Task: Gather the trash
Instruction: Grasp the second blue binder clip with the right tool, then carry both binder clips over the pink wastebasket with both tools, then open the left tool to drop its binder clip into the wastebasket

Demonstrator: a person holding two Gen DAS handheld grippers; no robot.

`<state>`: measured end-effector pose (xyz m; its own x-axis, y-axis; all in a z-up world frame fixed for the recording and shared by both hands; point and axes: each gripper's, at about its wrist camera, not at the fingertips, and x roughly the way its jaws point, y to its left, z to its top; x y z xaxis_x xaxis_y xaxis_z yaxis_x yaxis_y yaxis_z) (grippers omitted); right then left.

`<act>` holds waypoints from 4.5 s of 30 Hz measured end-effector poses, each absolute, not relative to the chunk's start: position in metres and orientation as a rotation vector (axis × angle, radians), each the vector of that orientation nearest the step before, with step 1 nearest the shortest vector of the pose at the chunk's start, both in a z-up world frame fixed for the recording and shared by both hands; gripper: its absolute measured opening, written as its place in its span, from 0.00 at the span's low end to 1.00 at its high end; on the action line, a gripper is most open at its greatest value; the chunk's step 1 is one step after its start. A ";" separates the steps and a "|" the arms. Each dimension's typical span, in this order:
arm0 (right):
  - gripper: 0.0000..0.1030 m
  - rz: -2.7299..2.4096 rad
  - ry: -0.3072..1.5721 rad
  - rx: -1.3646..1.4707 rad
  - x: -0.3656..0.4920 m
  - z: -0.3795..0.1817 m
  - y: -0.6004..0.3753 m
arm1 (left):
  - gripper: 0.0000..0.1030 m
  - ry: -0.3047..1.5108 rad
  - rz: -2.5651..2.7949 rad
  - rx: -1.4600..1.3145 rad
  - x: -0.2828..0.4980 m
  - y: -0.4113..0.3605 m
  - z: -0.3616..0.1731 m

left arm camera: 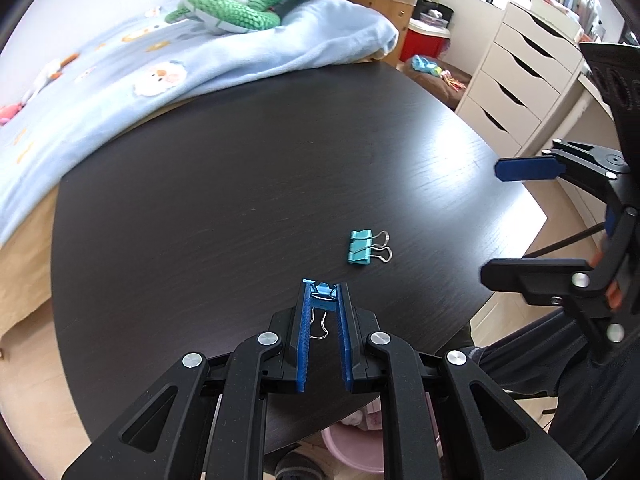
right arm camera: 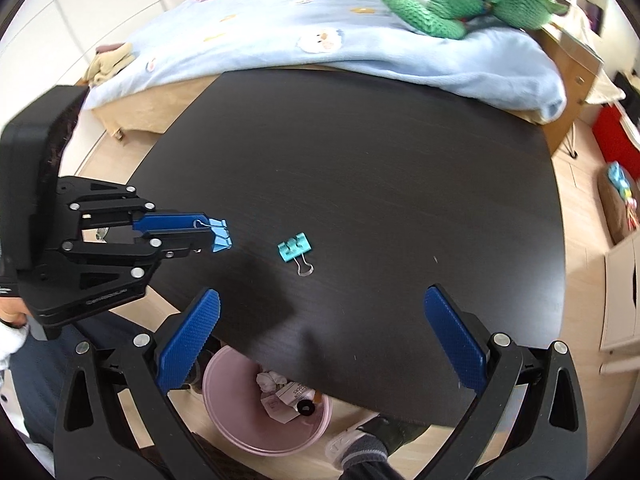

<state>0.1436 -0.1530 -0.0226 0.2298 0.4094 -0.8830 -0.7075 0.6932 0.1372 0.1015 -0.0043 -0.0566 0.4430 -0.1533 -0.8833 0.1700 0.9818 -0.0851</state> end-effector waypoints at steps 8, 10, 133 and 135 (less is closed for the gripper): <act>0.97 0.875 1.073 -0.406 0.155 -0.037 -0.126 | 0.13 1.089 -0.184 -0.010 0.096 0.006 -0.055; 0.94 0.894 1.068 -0.432 0.158 -0.042 -0.120 | 0.13 1.089 -0.178 -0.013 0.095 0.009 -0.055; 0.97 0.754 1.006 -0.199 0.001 0.041 -0.237 | 0.13 0.954 -0.282 -0.032 -0.051 -0.044 0.010; 0.97 0.736 0.992 -0.185 0.002 0.045 -0.242 | 0.13 0.955 -0.287 -0.029 -0.051 -0.046 0.011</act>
<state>0.0025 -0.2417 0.0454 0.3315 0.4783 -0.8133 -0.6392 0.7478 0.1792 -0.0513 -0.0465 0.0109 0.5427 -0.2545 -0.8004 0.2289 0.9617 -0.1506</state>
